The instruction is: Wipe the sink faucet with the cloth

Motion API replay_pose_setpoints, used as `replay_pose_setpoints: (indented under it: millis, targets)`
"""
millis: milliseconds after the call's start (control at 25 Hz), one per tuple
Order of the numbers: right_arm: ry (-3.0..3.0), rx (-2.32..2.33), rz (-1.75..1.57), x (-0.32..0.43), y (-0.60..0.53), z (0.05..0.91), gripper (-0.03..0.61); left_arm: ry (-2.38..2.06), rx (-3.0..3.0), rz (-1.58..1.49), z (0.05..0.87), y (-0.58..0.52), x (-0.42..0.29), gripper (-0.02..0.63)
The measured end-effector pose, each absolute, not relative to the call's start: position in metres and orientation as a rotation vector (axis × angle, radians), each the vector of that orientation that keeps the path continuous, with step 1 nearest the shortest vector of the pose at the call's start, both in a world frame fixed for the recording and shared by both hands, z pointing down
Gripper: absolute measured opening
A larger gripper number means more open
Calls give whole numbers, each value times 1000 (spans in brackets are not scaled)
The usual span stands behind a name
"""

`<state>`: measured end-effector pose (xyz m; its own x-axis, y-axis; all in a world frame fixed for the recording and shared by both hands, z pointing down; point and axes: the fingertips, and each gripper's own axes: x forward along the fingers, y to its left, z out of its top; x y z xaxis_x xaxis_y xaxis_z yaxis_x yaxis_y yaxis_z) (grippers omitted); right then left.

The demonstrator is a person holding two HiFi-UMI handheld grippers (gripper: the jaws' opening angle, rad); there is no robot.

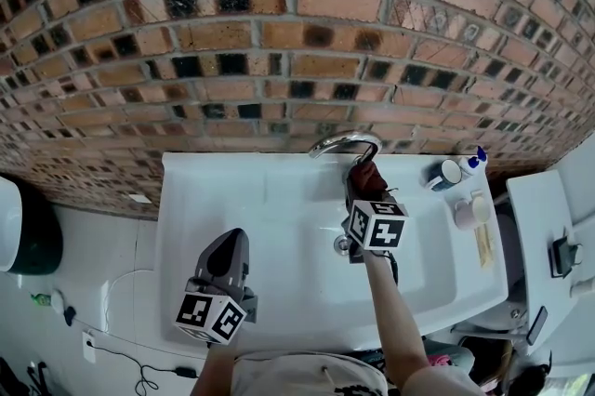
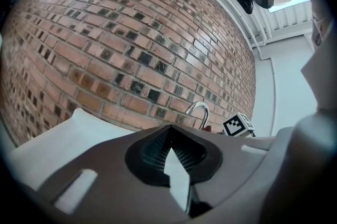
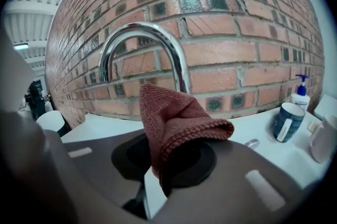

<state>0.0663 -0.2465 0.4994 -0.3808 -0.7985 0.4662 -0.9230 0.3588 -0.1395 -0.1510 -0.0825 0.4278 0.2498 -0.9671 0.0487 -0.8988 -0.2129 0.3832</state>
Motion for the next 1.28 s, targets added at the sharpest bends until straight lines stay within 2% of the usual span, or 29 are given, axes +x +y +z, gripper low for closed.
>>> replay_pose_setpoints:
  millis: [160, 360, 520, 800, 1080, 1280]
  targets:
    - [-2311, 1399, 514, 45, -241, 512, 48, -1730, 2183, -278, 428, -82, -155, 6]
    - [-2331, 1225, 827, 11, -213, 550, 49, -1743, 2168, -297, 431, -80, -160, 6]
    - [-2361, 1147, 765, -12, -181, 556, 49, -1771, 2165, -305, 424, -82, -168, 6]
    - [-2613, 1134, 688, -30, -160, 477, 52, -1783, 2228, -312, 409, -97, -167, 6]
    - [-2814, 1250, 426, -11, -134, 367, 55, -1830, 2332, -495, 325, -110, -164, 6]
    - [-2862, 1246, 269, -5, -87, 346, 55, -1820, 2436, -402, 316, -87, -140, 6]
